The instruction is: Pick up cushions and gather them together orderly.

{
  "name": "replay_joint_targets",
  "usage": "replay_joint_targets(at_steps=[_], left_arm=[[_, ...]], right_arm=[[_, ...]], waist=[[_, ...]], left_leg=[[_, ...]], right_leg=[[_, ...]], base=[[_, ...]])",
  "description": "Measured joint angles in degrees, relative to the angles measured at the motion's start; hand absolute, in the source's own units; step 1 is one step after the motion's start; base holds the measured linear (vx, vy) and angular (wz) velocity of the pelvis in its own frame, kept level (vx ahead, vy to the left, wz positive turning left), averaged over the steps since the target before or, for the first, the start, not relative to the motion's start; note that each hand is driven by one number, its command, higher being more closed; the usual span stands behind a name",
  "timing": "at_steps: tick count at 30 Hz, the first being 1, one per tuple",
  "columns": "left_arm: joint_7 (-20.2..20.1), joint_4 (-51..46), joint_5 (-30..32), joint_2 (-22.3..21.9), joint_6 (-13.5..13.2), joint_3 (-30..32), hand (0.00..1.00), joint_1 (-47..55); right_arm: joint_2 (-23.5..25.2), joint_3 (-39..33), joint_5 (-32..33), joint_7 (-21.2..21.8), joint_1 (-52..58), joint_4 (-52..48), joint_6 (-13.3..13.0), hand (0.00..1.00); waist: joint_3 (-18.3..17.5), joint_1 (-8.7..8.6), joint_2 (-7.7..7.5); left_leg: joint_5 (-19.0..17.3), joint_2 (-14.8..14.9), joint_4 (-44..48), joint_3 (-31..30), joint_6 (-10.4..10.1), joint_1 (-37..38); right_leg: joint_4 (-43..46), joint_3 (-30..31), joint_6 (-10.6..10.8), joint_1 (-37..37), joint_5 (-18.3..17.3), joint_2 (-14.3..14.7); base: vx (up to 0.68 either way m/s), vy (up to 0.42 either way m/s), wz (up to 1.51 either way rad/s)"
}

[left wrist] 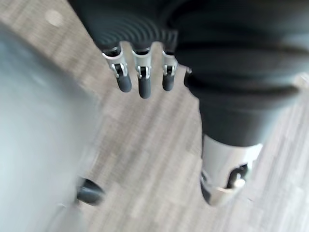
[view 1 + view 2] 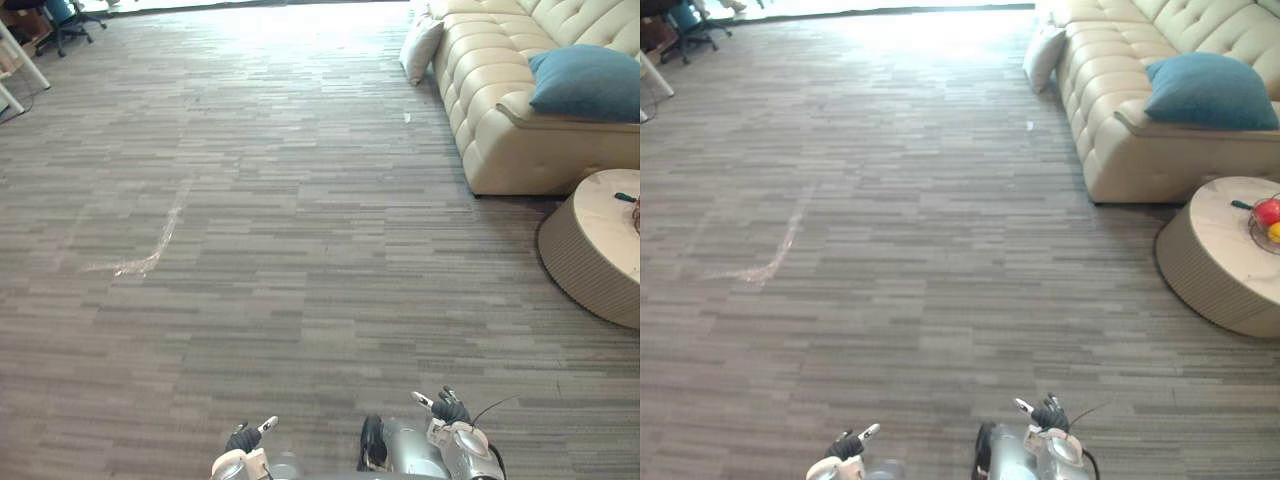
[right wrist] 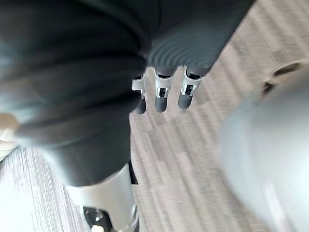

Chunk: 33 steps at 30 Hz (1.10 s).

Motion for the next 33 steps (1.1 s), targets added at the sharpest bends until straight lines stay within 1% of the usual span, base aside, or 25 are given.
replay_joint_targets(at_steps=[1, 3, 4, 5, 7, 9, 10, 11, 12, 13, 14, 16, 18, 19, 20, 21, 24, 25, 26, 27, 29, 30, 31, 32, 33], left_arm=[[0.07, -0.61, -0.18, 0.76, -0.16, -0.41, 0.00, 0.01], [0.15, -1.62, -0.71, 1.13, -0.33, -1.01, 0.00, -0.32], [0.19, -2.20, -1.19, 0.81, -0.44, -1.43, 0.00, -0.45], [0.20, -2.43, -1.32, 0.51, -0.59, -0.99, 0.00, -0.44], [0.42, -2.42, -2.20, 0.58, -0.80, -0.66, 0.00, 0.13], [0.34, -2.02, -2.23, 2.01, -0.83, -1.01, 0.00, -0.21], [0.36, -2.01, -2.31, 2.27, -0.79, -0.73, 0.00, -0.44], [0.38, -1.97, -2.26, 2.28, -0.73, -0.82, 0.00, -0.46], [0.50, -1.60, -2.25, 2.29, -0.54, -0.90, 0.00, -0.46], [0.80, -0.82, -2.21, 2.46, -0.22, -1.46, 0.00, -0.43], [1.05, -0.44, -2.21, 2.86, -0.12, -2.05, 0.00, -0.49], [1.47, 0.77, -2.25, 3.29, 0.58, -2.57, 0.00, -0.92], [1.52, 0.94, -2.26, 2.99, 0.74, -3.15, 0.00, -0.36], [1.64, 1.60, -2.24, 2.98, 0.69, -3.20, 0.00, -0.64], [1.63, 1.81, -2.21, 3.00, 0.70, -3.24, 0.00, -0.74], [1.61, 1.93, -2.19, 3.16, 0.75, -3.87, 0.00, -0.89], [1.58, 3.24, -2.00, 3.42, 1.05, -4.71, 0.00, -0.86], [1.54, 3.33, -1.78, 2.94, 1.08, -4.67, 0.00, -0.37], [1.49, 3.32, -1.66, 2.01, 1.08, -4.15, 0.00, -0.26], [1.35, 2.80, -1.60, 0.73, 0.94, -3.15, 0.00, -0.21], [1.38, 2.75, -1.59, 0.01, 1.05, -1.27, 0.00, -0.51], [1.38, 2.58, -1.61, -0.19, 1.06, -0.71, 0.00, -0.46], [1.22, 1.90, -1.63, -0.42, 1.05, 0.10, 0.00, -0.32], [1.23, 1.14, -1.64, -0.21, 1.06, 0.24, 0.00, -0.08], [1.26, 0.07, -1.71, 0.38, 0.99, 0.23, 0.00, 0.16]], right_arm=[[0.96, 0.66, 0.06, 0.02, -0.13, 1.25, 0.12, 0.00], [1.51, 0.73, 0.06, -0.02, -0.88, 3.07, 0.29, 0.00], [1.68, 0.96, 0.04, -0.01, -0.67, 2.89, 0.35, 0.00], [1.74, 1.06, 0.03, 0.00, -0.40, 2.93, 0.38, 0.00], [1.50, 2.43, -0.06, -0.05, -0.09, 4.47, 0.56, 0.00], [2.17, 4.07, -0.10, 0.08, -0.59, 4.91, 0.65, 0.00], [2.33, 4.00, -0.11, 0.02, -0.39, 4.65, 0.70, 0.00], [2.28, 3.92, -0.13, 0.03, -0.14, 4.57, 0.73, 0.00], [2.26, 3.91, -0.15, 0.02, 0.06, 4.38, 0.66, 0.00], [2.09, 3.96, -0.29, 0.02, 0.22, 4.35, 0.55, 0.00], [2.17, 4.01, -0.35, 0.04, 0.38, 4.32, 0.49, 0.00], [1.99, 4.35, -0.69, 0.10, 0.88, 2.31, 0.46, 0.00], [1.55, 4.54, -1.31, 0.11, 1.06, 1.86, 0.06, 0.00], [1.45, 4.51, -1.93, 0.16, 0.72, 1.69, -0.06, 0.00], [1.43, 4.47, -2.01, 0.18, 0.58, 1.66, -0.13, 0.00], [1.17, 4.29, -2.13, 0.19, 0.19, 1.59, -0.35, 0.00], [0.66, 2.63, -2.09, 0.26, -0.57, 1.94, -0.44, 0.00], [0.24, 2.63, -2.11, 0.28, -0.49, 1.85, -0.47, 0.00], [-0.33, 2.55, -2.17, 0.30, -0.52, 1.95, -0.41, 0.00], [-0.75, 2.18, -2.22, 0.31, -0.57, 1.91, -0.30, 0.00], [-1.01, 1.92, -2.15, 0.18, -0.69, 1.51, -0.19, 0.00], [-1.24, 2.19, -2.13, 0.09, -0.77, 1.06, -0.08, 0.00], [-0.97, 2.39, -2.06, 0.05, -0.71, 1.08, 0.34, 0.00], [-0.35, 2.73, -2.03, 0.00, -0.66, 1.14, 0.55, 0.00], [0.70, 2.96, -1.97, -0.01, -0.60, 1.34, 0.68, 0.00]], waist=[[-0.27, 0.11, -1.82], [-0.59, 1.23, -2.56], [-0.72, 2.20, -2.54], [-0.70, 2.47, -2.38], [-1.55, 3.35, -3.56], [-2.42, 2.44, -5.28], [-2.49, 2.73, -5.69], [-2.67, 2.95, -5.97], [-2.77, 2.99, -6.19], [-2.82, 2.75, -6.14], [-2.63, 2.42, -6.18], [-2.54, 1.78, -6.32], [-2.21, 1.58, -5.49], [-2.23, 1.19, -5.54], [-2.24, 1.08, -5.57], [-2.26, 0.44, -5.61], [-2.25, -1.47, -5.50], [-2.40, -1.89, -5.21], [-2.71, -1.66, -3.92], [-3.13, -0.78, -2.82], [-2.95, -1.16, -1.23], [-2.55, -0.92, -0.37], [-1.93, -0.55, 0.47], [-1.48, -0.42, 0.07], [-1.11, -0.12, -1.24]], left_leg=[[-2.06, -0.52, -5.22, 3.44, 1.08, -4.60], [-2.75, -2.63, -18.92, 6.63, 2.59, -9.14], [-0.67, -4.44, -30.31, 7.19, 3.25, -11.31], [1.61, -5.32, -36.08, 6.98, 2.91, -12.37], [15.51, -9.29, -45.13, 3.97, 3.19, -11.83], [12.50, -10.91, -42.33, 4.81, 6.92, -12.82], [9.58, -10.39, -38.73, 5.84, 8.18, -13.02], [8.11, -10.40, -37.47, 6.34, 8.89, -12.38], [6.13, -10.70, -36.91, 7.07, 9.24, -10.42], [2.88, -11.11, -38.46, 7.75, 8.52, -6.40], [1.79, -11.49, -39.44, 7.91, 8.28, -4.28], [-0.62, -12.32, -42.12, 8.03, 8.21, 2.68], [-1.68, -12.31, -46.80, 8.71, 7.88, 10.20], [-2.81, -12.30, -49.61, 8.50, 7.88, 14.28], [-3.00, -12.30, -50.19, 8.42, 7.69, 15.02], [-3.91, -12.31, -51.52, 7.71, 6.98, 16.82], [-6.73, -12.54, -53.97, 4.84, 4.89, 22.36], [-7.05, -12.46, -54.45, 2.92, 5.05, 24.91], [-6.73, -11.06, -53.02, 1.49, 4.67, 25.27], [-5.89, -9.68, -47.08, 0.06, 3.33, 23.56], [-1.12, -7.30, -28.35, -3.13, 0.34, 15.80], [2.67, -5.12, -15.55, -4.29, -2.16, 10.03], [2.02, -2.31, -6.14, -2.66, -1.48, 5.88], [0.70, -1.33, -3.23, -1.58, -0.77, 3.58], [-0.53, -1.29, -2.88, 0.34, 0.32, 0.39]], right_leg=[[-4.56, 0.47, 0.31, 4.30, 0.22, -0.47], [-8.95, 1.25, 0.93, 8.34, 0.31, -1.43], [-11.31, 1.91, 3.05, 10.97, -0.05, -2.11], [-12.78, 2.28, 3.79, 12.69, -0.43, -2.37], [-15.20, 5.15, 6.01, 16.23, -1.67, -4.08], [-14.25, 6.87, 7.54, 15.62, -0.12, -6.54], [-11.68, 8.90, 9.25, 15.14, 1.16, -7.27], [-8.31, 10.09, 9.53, 14.29, 1.42, -7.68], [-1.59, 11.11, 10.34, 12.07, 2.22, -8.54], [13.58, 12.07, 11.94, 6.38, 5.42, -9.85], [22.10, 12.39, 12.35, 2.86, 7.51, -10.93], [36.58, 11.26, 11.15, -5.28, 4.18, -11.98], [35.65, 5.76, 9.36, -9.92, 0.12, -12.12], [30.41, 0.93, 8.27, -13.73, -1.36, -11.98], [28.46, 0.01, 8.24, -14.64, -1.35, -11.82], [19.60, -2.26, 8.65, -17.41, -0.13, -10.92], [-1.76, -0.76, 8.74, -19.26, 9.46, -7.73], [0.08, 1.26, 5.38, -18.70, 14.95, -6.74], [3.40, 1.55, 2.92, -18.98, 12.49, -6.04], [7.22, 1.14, 2.25, -19.29, 8.71, -5.76], [9.05, -0.37, 1.90, -16.80, 4.14, -5.33], [7.63, -0.41, 1.56, -13.70, 2.52, -4.08], [4.83, -0.12, 1.24, -9.02, 1.49, -2.18], [2.52, -0.01, 1.17, -5.39, 1.04, -1.78], [-0.53, 0.23, 1.42, -1.00, 0.74, -1.88]], base=[[0.55, -0.060, -0.06], [0.53, 0.025, -0.25], [0.56, 0.100, -0.34], [0.57, 0.177, -0.34], [0.61, 0.238, -0.45], [0.62, 0.241, -0.26], [0.59, 0.247, -0.20], [0.55, 0.249, -0.28], [0.48, 0.232, -0.32], [0.49, 0.237, -0.25], [0.47, 0.192, -0.17], [0.46, 0.110, -0.03], [0.48, 0.050, 0.01], [0.44, 0.027, 0.09], [0.55, -0.022, 0.23], [0.40, -0.052, 0.31], [0.68, -0.147, 0.55], [0.70, -0.155, 0.57], [0.70, -0.145, 0.36], [0.53, -0.136, 0.13], [0.67, -0.200, 0.09], [0.83, -0.176, -0.07], [0.70, -0.091, -0.15], [0.66, -0.052, -0.13], [0.60, -0.045, -0.08]])
